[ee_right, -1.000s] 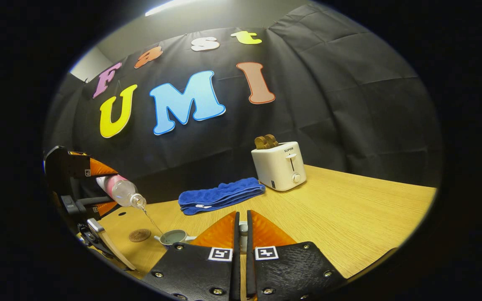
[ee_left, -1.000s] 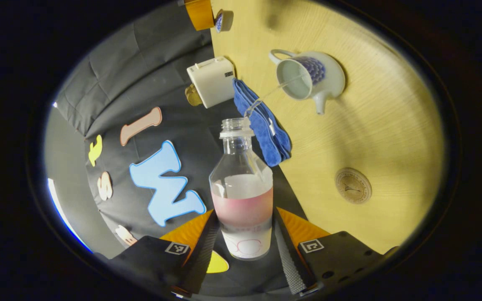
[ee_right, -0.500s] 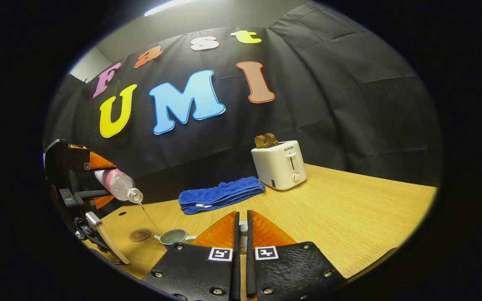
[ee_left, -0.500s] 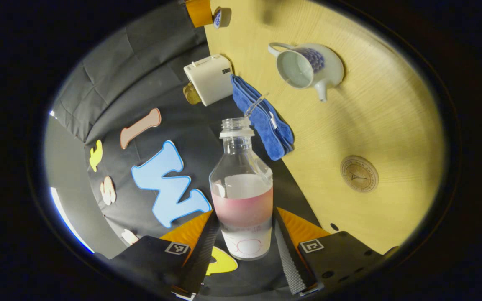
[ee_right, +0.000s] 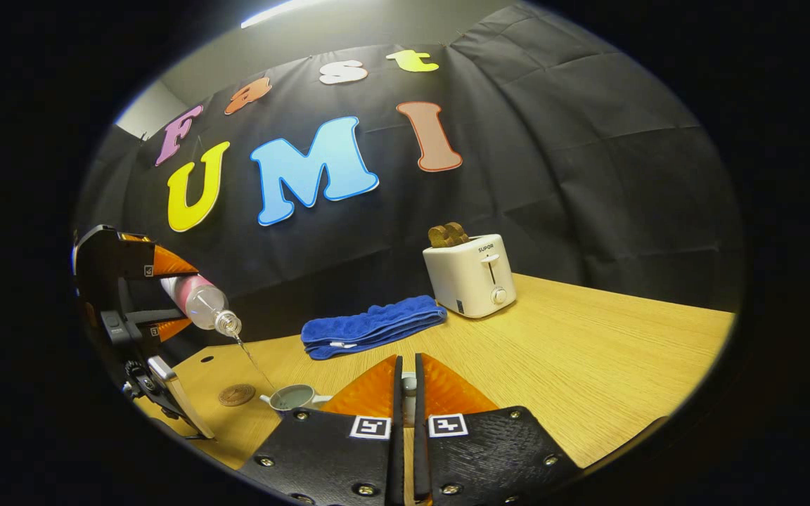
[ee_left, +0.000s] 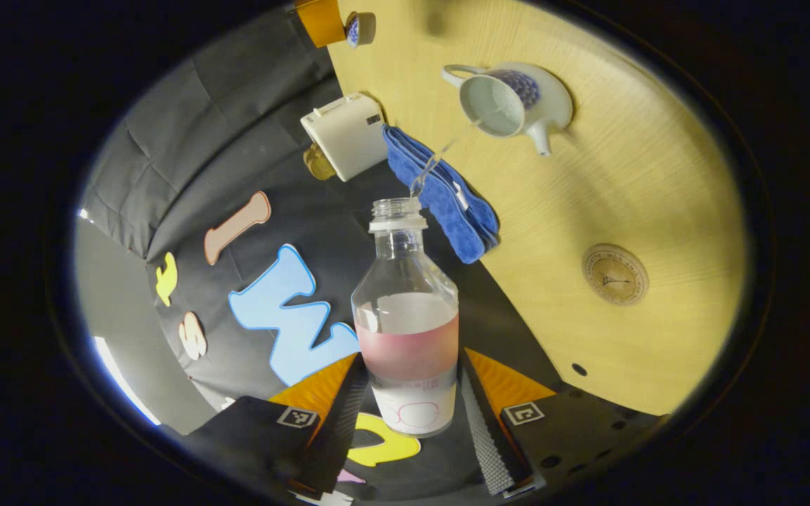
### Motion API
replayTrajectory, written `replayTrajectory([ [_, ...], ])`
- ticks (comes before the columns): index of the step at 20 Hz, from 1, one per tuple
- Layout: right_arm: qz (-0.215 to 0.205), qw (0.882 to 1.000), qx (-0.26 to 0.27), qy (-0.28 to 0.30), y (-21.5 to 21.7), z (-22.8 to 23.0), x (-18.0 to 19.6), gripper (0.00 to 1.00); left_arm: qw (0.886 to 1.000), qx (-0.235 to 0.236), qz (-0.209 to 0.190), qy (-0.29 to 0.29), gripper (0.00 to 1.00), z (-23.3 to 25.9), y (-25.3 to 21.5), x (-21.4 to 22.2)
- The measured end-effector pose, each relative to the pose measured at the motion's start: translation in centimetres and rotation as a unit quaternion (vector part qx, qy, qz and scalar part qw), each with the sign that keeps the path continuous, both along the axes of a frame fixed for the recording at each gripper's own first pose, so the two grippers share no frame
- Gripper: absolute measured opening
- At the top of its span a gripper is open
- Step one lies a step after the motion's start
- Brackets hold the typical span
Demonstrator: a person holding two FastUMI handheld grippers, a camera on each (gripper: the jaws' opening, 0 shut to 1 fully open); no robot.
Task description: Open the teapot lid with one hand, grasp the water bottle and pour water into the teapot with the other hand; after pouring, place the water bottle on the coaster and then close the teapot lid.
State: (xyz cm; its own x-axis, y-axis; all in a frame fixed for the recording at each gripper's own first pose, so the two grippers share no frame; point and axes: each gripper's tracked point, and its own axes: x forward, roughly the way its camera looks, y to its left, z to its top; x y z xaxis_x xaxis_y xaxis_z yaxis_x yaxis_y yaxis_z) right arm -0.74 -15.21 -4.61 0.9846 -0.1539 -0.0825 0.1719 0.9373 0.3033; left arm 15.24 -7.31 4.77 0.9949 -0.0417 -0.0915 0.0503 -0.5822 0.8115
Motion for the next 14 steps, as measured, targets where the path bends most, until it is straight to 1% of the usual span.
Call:
replayTrajectory([
  [14, 0.003, 1.0, 0.006, -0.002, 0.0, 0.1, -0.1, 0.05, 0.998, 0.057, -0.015, -0.007, 0.86, 1.1, -0.9, 0.4],
])
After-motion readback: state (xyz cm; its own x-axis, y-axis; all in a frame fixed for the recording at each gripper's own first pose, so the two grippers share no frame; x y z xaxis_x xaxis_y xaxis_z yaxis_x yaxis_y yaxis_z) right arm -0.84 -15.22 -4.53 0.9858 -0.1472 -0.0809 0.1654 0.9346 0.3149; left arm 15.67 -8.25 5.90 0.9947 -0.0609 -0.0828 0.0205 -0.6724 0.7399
